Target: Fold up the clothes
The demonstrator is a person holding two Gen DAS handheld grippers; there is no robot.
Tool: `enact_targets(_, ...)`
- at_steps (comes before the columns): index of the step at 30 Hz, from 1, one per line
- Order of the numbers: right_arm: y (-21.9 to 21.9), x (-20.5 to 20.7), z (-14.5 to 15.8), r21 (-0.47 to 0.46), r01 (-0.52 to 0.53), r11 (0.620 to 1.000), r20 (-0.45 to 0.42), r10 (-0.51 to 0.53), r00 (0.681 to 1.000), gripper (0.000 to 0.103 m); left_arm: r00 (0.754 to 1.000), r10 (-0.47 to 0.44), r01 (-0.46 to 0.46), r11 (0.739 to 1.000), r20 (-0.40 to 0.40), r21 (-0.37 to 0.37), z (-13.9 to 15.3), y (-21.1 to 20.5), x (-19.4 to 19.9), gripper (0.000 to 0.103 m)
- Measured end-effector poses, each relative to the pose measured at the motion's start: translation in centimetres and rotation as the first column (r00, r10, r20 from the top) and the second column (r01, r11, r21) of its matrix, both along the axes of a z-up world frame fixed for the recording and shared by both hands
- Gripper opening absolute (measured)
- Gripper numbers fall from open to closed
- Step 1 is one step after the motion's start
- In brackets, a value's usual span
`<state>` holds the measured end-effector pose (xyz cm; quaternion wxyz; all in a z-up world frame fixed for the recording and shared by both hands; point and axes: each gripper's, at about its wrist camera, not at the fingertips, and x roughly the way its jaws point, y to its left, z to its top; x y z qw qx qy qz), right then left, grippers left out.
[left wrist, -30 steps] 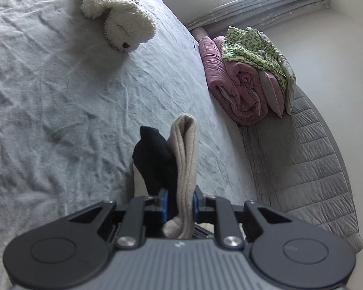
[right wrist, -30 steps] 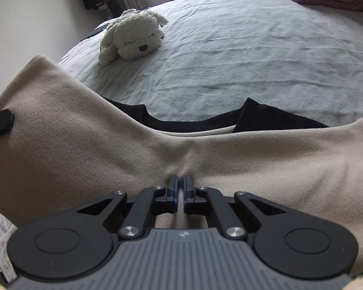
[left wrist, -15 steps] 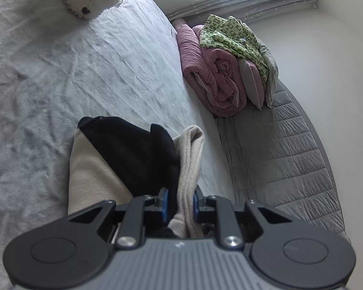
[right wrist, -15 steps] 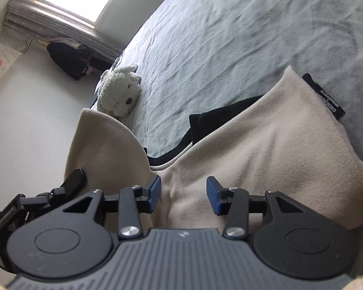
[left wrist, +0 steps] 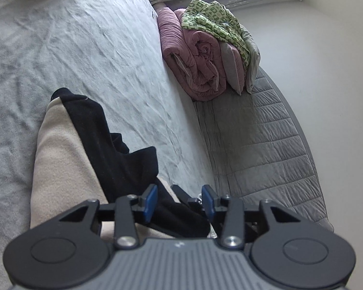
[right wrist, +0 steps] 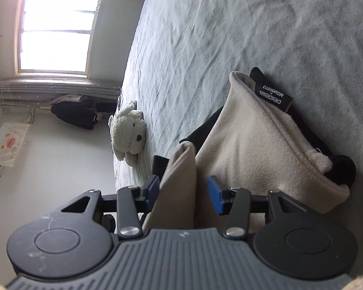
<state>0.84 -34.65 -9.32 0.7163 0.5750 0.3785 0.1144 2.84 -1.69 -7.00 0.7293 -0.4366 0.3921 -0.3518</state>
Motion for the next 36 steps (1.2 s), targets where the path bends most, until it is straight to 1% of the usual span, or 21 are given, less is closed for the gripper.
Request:
enact_targets(2,-0.2,0.0,0.1,0.017,0.01,1.0,0.0,-0.01,1.0,0.057,1.0,0.006,-0.006,1.0,0.007,0.006,0.2,0.6,-0.2,0.04)
enact_targets(3,-0.2,0.0,0.3,0.01,0.008,1.0,0.002,-0.008,1.0,0.059,1.0,0.011,-0.011,1.0,0.012,0.018,0.4,0.9,-0.3,0.04)
enact_targets(6,0.2,0.3,0.7,-0.021,-0.008,1.0,-0.004,0.008,1.0,0.059,0.999,0.034,-0.035,0.998,0.025,0.055,0.5,1.9,-0.4,0.04)
enact_targets(8,0.6,0.5,0.9,-0.056,-0.023,0.998,-0.01,0.022,1.0,0.059,0.998,0.063,-0.065,0.995,0.028,0.08,0.5,2.6,-0.3,0.038)
enact_targets(10,1.3,0.9,1.3,-0.118,-0.045,0.992,-0.019,0.043,0.999,0.059,0.995,0.087,-0.092,0.989,0.044,0.117,0.5,3.0,-0.2,0.033)
enact_targets(12,2.1,1.2,1.7,-0.16,-0.067,0.985,-0.019,0.065,0.998,0.061,0.992,0.109,-0.119,0.98,0.066,0.162,0.5,3.2,0.0,0.031)
enact_targets(14,3.0,1.5,1.9,-0.197,-0.089,0.976,-0.016,0.088,0.996,0.061,0.99,0.115,-0.129,0.972,0.082,0.198,0.2,3.0,0.1,0.025)
enact_targets(16,3.8,1.6,2.1,-0.232,-0.107,0.967,-0.013,0.107,0.994,0.061,0.989,0.106,-0.128,0.962,0.1,0.242,0.0,2.4,0.2,0.022)
enact_targets(18,4.5,1.8,2.1,-0.269,-0.125,0.955,-0.016,0.125,0.992,0.061,0.989,0.08,-0.112,0.952,0.122,0.284,-0.3,1.8,0.1,0.018)
enact_targets(20,4.9,2.0,2.1,-0.284,-0.134,0.949,-0.02,0.134,0.991,0.061,0.99,0.036,-0.077,0.946,0.133,0.313,-0.8,0.8,-0.1,0.014)
enact_targets(24,5.0,2.2,2.5,-0.325,-0.15,0.934,-0.018,0.152,0.988,0.061,0.987,-0.052,-0.003,0.941,0.154,0.338,-1.6,-1.4,-1.1,0.013)
enact_targets(25,5.1,2.2,2.5,-0.344,-0.157,0.926,-0.02,0.16,0.987,0.061,0.984,-0.074,0.014,0.939,0.16,0.344,-1.8,-2.0,-1.3,0.012)
enact_targets(27,5.3,2.2,2.5,-0.371,-0.164,0.914,-0.029,0.165,0.986,0.061,0.975,-0.113,0.041,0.937,0.191,0.348,-1.7,-2.9,-1.8,0.012)
enact_targets(34,4.6,2.0,2.1,-0.341,-0.164,0.926,-0.032,0.163,0.986,0.061,0.948,-0.191,0.102,0.94,0.253,0.327,-1.4,-5.1,-2.8,0.012)
enact_targets(36,4.4,1.8,1.8,-0.337,-0.166,0.927,-0.043,0.161,0.986,0.057,0.939,-0.214,0.118,0.936,0.27,0.331,-1.4,-5.6,-3.2,0.012)
